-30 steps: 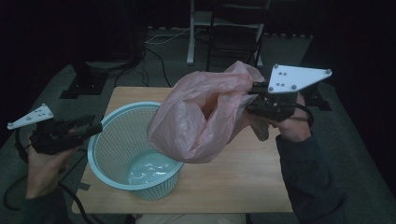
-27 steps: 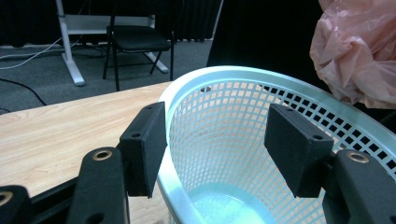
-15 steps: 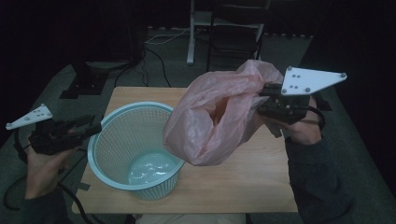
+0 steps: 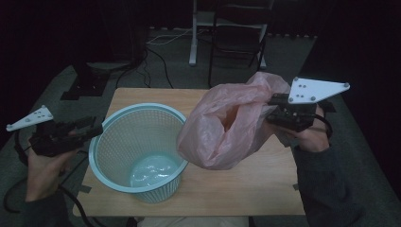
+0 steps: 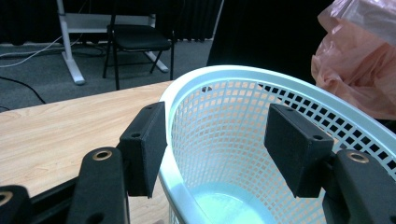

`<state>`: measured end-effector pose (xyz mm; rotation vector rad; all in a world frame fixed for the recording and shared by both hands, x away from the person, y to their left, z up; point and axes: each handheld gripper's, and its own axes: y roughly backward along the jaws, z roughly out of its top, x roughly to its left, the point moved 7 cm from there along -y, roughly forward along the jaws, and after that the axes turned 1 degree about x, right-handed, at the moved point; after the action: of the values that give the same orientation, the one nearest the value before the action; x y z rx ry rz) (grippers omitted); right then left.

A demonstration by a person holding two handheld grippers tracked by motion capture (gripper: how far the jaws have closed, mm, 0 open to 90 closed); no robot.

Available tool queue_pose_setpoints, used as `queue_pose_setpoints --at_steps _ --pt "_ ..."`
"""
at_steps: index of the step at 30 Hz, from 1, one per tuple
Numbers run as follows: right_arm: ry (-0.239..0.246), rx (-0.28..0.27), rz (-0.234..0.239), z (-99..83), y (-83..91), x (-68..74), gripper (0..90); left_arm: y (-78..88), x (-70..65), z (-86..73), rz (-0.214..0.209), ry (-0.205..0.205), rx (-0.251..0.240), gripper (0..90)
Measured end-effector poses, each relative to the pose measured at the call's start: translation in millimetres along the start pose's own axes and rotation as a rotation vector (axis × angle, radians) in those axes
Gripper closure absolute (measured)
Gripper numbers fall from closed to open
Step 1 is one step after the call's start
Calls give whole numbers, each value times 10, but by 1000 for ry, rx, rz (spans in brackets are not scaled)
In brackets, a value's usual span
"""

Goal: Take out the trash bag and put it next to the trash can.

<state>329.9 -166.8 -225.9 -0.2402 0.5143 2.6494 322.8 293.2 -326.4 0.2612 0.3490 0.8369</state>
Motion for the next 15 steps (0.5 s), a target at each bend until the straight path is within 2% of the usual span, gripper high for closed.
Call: queue_pose_setpoints --at_steps 15 --pt "-46 23 20 -309 -53 -18 857 3 7 -7 0 -1 1 390"
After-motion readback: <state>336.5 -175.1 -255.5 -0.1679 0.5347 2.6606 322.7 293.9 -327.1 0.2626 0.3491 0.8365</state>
